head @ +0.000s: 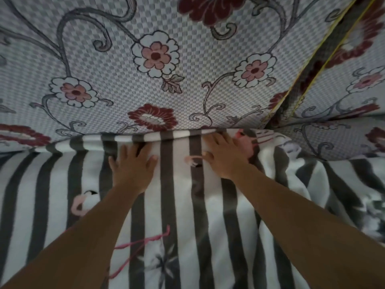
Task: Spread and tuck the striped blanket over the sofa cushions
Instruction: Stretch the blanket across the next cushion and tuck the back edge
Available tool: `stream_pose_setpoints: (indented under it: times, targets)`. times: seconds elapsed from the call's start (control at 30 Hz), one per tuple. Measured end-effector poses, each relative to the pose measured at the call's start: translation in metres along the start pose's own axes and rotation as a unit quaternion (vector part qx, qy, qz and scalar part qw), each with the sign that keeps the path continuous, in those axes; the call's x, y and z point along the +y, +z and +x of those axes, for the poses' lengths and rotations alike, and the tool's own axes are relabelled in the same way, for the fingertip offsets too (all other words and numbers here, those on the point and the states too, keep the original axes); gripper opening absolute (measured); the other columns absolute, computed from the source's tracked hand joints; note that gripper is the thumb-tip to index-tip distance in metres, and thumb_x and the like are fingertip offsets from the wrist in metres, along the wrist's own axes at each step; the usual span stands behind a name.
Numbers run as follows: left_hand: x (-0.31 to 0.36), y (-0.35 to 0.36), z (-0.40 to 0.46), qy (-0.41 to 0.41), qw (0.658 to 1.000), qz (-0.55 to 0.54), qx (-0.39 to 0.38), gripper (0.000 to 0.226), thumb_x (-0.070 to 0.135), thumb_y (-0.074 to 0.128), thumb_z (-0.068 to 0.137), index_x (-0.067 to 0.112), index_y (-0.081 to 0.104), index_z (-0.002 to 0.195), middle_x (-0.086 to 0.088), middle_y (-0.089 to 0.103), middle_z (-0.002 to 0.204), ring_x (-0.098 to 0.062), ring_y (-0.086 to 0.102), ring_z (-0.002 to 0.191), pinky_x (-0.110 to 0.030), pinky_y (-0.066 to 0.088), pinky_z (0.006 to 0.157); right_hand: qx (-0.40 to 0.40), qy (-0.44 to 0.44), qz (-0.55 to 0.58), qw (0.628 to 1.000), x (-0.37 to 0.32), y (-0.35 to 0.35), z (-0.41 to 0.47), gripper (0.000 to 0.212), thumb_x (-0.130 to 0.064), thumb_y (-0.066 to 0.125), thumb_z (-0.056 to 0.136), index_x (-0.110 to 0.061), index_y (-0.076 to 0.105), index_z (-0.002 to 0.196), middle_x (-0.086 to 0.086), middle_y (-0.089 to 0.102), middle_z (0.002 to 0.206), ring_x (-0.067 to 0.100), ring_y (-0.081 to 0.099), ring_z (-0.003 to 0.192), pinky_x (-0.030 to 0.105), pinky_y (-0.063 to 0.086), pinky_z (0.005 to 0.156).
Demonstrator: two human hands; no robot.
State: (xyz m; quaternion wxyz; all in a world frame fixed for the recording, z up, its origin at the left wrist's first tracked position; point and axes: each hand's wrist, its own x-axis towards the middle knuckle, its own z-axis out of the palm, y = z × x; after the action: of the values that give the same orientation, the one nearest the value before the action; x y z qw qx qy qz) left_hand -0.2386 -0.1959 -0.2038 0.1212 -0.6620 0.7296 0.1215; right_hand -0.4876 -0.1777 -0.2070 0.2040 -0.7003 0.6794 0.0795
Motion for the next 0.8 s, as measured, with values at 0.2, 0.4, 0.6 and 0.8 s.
stream_pose_setpoints:
  times: [0.2, 0.4, 0.6, 0.8]
  targets:
    - [-0.001, 0.007, 0.027, 0.004, 0.999, -0.010, -0.046, 0.056, 0.061, 0.023, 0.091, 0.040, 0.021, 0.143, -0.009, 0.021, 0.154, -0.036, 0.018, 0.140, -0.052, 0.012, 0.116, -0.059, 0.069, -0.012, 0.996, -0.010, -0.006, 0.025, 0.046, -0.043, 0.026, 0.095, -0.026, 0.031, 0.138, 0.007, 0.025, 0.149, 0.037, 0.021, 0.138, 0.062, 0.014, 0.111]
    - [-0.039, -0.014, 0.017, -0.039, 0.992, -0.009, 0.119, 0.041, 0.042, 0.042, 0.089, 0.021, 0.051, 0.123, -0.010, 0.054, 0.126, -0.034, 0.047, 0.119, -0.050, 0.036, 0.101, 0.028, -0.063, -0.053, 0.996, -0.066, -0.031, 0.025, 0.053, -0.031, 0.050, 0.089, -0.010, 0.039, 0.136, 0.013, 0.038, 0.144, 0.035, 0.037, 0.131, 0.044, 0.035, 0.107]
    - [-0.079, -0.006, 0.028, -0.036, 0.999, 0.023, 0.009, 0.060, 0.059, 0.034, 0.086, 0.030, 0.038, 0.139, -0.005, 0.041, 0.147, -0.032, 0.036, 0.133, -0.045, 0.023, 0.114, -0.046, -0.084, 0.002, 0.995, -0.106, -0.008, 0.040, 0.053, -0.033, 0.037, 0.097, -0.012, 0.026, 0.145, 0.013, 0.031, 0.148, 0.035, 0.033, 0.133, 0.046, 0.032, 0.106]
    - [-0.088, -0.014, 0.046, -0.022, 0.995, -0.013, -0.091, 0.063, 0.062, 0.037, 0.087, 0.037, 0.028, 0.144, -0.003, 0.025, 0.155, -0.034, 0.022, 0.139, -0.044, 0.021, 0.113, -0.071, -0.035, -0.030, 0.996, -0.120, -0.011, 0.048, 0.052, -0.029, 0.038, 0.095, -0.012, 0.029, 0.143, 0.014, 0.032, 0.148, 0.035, 0.034, 0.133, 0.047, 0.030, 0.107]
